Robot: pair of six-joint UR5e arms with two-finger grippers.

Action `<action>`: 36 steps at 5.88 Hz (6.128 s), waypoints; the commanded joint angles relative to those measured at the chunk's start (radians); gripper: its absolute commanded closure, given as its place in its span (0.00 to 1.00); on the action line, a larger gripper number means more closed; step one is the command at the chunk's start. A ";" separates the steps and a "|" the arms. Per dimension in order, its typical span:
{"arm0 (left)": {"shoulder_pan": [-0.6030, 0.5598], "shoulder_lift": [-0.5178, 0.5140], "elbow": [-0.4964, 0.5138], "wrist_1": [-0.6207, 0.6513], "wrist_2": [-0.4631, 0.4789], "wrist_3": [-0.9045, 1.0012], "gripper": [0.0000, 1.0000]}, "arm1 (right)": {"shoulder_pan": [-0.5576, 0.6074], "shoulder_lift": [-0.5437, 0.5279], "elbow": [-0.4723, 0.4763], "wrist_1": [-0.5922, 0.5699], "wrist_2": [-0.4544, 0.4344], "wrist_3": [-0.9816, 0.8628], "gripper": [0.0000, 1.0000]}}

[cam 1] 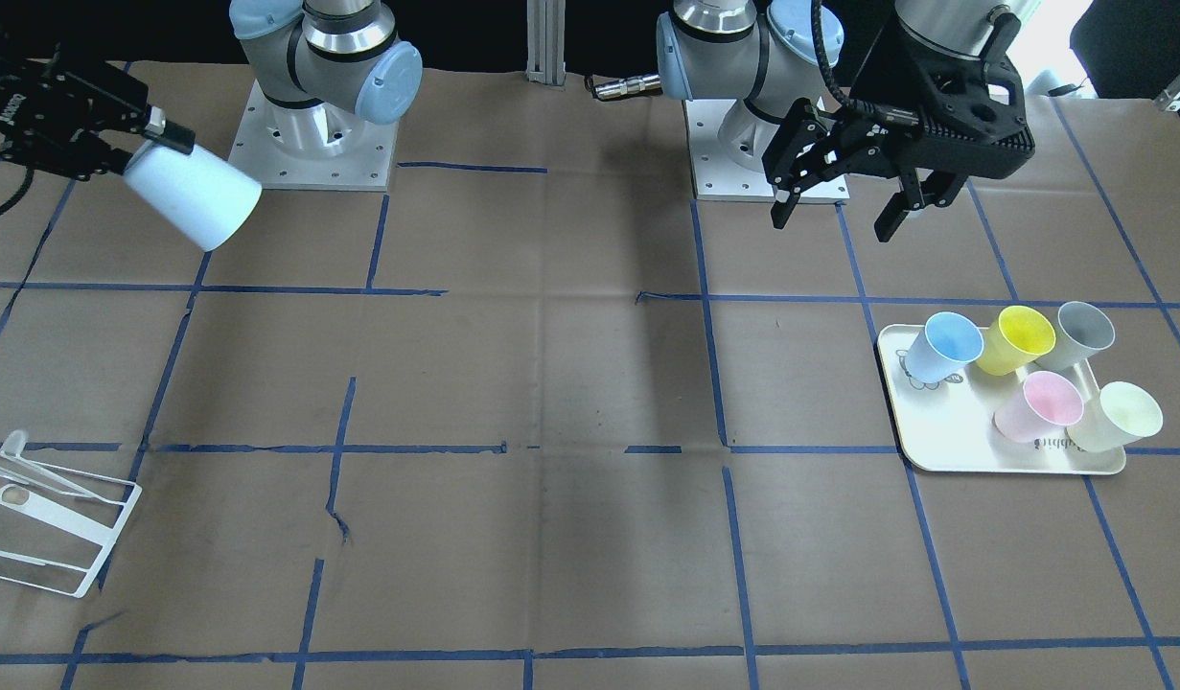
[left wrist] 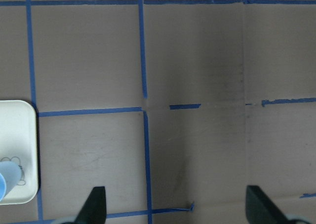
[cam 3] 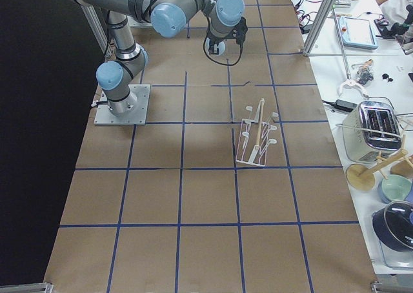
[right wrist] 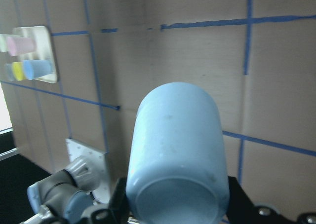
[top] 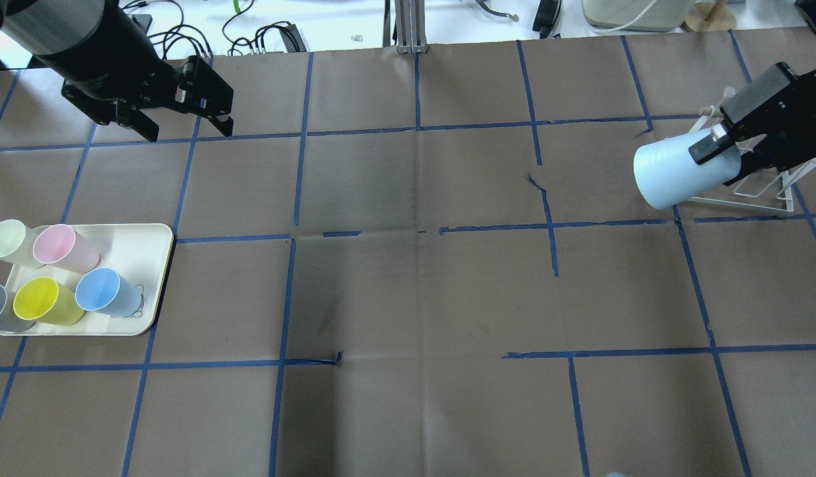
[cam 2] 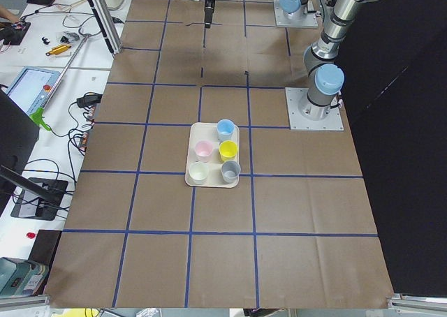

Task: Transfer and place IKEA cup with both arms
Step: 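Lift the light blue cup off the dowel with the right gripper and pull it out, then carry the cup toward the left gripper while the left gripper reaches to meet it, then close the left gripper on the cup rim and open the right gripper, then lower the cup onto the white tray with the left gripper while the right gripper withdraws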

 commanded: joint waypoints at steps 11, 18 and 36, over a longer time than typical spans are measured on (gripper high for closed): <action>-0.018 -0.035 -0.185 -0.301 -1.193 0.199 0.02 | 0.332 0.243 0.019 0.675 0.737 -0.706 0.53; -0.024 -0.115 -0.185 -0.204 -1.254 0.206 0.03 | 0.332 0.220 0.021 0.677 0.754 -0.698 0.52; 0.211 -0.172 -0.176 0.130 0.124 0.302 1.00 | 0.152 0.065 -0.025 -0.556 -0.207 0.598 0.00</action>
